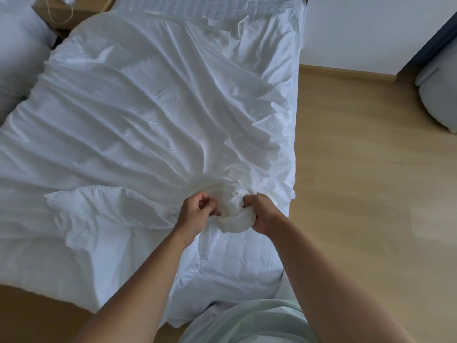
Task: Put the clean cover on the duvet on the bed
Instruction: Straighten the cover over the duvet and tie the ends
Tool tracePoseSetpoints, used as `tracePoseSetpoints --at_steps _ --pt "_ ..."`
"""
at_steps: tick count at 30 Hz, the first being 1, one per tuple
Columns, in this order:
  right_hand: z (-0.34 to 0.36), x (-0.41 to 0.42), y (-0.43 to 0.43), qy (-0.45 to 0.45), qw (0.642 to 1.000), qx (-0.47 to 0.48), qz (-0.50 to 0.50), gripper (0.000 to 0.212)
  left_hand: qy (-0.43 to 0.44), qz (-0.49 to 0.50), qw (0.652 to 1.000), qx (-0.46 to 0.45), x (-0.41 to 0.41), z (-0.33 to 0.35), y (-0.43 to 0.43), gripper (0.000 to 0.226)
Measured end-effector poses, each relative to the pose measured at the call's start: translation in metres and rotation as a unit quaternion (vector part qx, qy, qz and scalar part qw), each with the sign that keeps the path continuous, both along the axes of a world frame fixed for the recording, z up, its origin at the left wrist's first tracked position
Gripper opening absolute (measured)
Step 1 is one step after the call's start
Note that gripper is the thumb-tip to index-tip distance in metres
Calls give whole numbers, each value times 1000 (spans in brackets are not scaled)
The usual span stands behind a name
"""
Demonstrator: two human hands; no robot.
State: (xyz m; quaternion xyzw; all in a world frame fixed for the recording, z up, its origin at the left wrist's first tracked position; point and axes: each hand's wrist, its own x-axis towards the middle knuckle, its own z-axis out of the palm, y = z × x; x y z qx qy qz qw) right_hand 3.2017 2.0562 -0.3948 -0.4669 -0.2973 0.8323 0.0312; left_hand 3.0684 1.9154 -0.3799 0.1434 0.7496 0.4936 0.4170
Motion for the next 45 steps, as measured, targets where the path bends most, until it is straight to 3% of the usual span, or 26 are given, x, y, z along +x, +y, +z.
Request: tracePoseSetpoints --at_steps 4,7,10,13,17,20,24,28,35,37,40,43,45 --pt "0 -2 -1 -14 1000 0 21 45 0 -68 998 2 -4 13 7 10" --pt "-1 -3 3 26 999 -10 39 48 -37 -91 995 -12 -3 21 14 28" --pt "2 0 7 58 993 -7 101 46 77 -82 993 -21 0 21 18 18" --pt "6 -3 10 10 984 96 148 52 176 -120 976 -40 8 19 18 22" --pt "5 -6 18 -55 977 165 126 29 271 -117 954 -48 21 14 13 20" --pt "2 -8 16 -90 981 153 82 19 308 -133 941 -31 28 13 9 15" --pt "2 -7 12 -71 992 91 51 15 330 -126 936 -15 31 14 5 7" --pt "2 -1 11 -19 996 57 68 23 375 -119 919 10 17 21 5 7" --pt "4 8 16 46 970 14 237 72 447 -200 871 -17 -25 41 32 23" --pt "5 6 17 31 968 24 248 65 463 -206 861 -30 -36 45 42 22" --pt "4 0 17 8 981 47 186 35 475 -160 863 -65 -44 48 52 22" --pt "1 0 17 3 995 39 87 17 445 -49 892 -55 -46 50 59 16" --pt "-1 3 16 24 998 7 55 18 368 -67 926 -47 -43 47 55 16"
